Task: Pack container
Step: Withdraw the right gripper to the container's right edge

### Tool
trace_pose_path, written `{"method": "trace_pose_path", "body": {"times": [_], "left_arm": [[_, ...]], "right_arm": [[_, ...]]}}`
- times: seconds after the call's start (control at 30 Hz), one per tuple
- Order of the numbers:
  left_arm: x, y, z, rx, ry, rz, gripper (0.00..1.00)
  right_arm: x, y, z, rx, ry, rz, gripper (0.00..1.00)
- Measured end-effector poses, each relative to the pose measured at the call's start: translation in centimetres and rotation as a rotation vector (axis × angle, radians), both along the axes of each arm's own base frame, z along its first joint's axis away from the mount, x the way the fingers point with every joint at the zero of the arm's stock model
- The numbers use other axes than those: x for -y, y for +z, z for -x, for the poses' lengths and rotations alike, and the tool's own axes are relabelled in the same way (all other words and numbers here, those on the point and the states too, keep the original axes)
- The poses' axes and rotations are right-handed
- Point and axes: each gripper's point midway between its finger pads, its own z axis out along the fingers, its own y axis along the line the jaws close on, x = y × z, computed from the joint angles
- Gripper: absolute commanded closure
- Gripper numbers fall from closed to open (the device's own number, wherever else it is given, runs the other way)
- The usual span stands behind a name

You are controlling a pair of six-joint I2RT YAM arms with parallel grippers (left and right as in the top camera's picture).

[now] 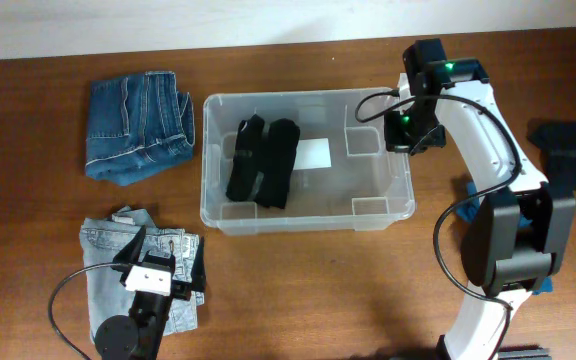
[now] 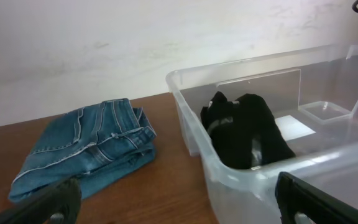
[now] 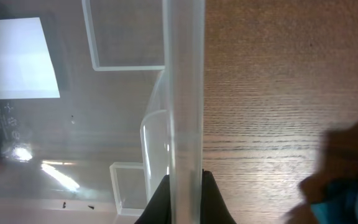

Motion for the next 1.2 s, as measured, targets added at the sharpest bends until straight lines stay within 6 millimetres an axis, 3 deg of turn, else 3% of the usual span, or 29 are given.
{"method": "trace_pose_path", "body": {"times": [0.27, 1.03, 1.1, 1.2], "left_arm": [[0.0, 0.0, 0.0, 0.0, 0.0, 0.0, 0.01], [0.0, 0.0, 0.0, 0.0, 0.0, 0.0, 0.01], [0.0, 0.0, 0.0, 0.0, 0.0, 0.0, 0.01], [0.0, 0.0, 0.0, 0.0, 0.0, 0.0, 0.01]], "right_arm": [[0.1, 0.0, -0.3, 0.008, -0.046, 0.001, 0.96], [1.5, 0.1, -0.8, 0.038, 0.099, 0.103, 0.96], [1.5, 0.1, -0.9, 0.041, 0.104, 0.104, 0.92], [1.7, 0.0, -0.9, 0.041, 0.115, 0.118, 0.73]]}}
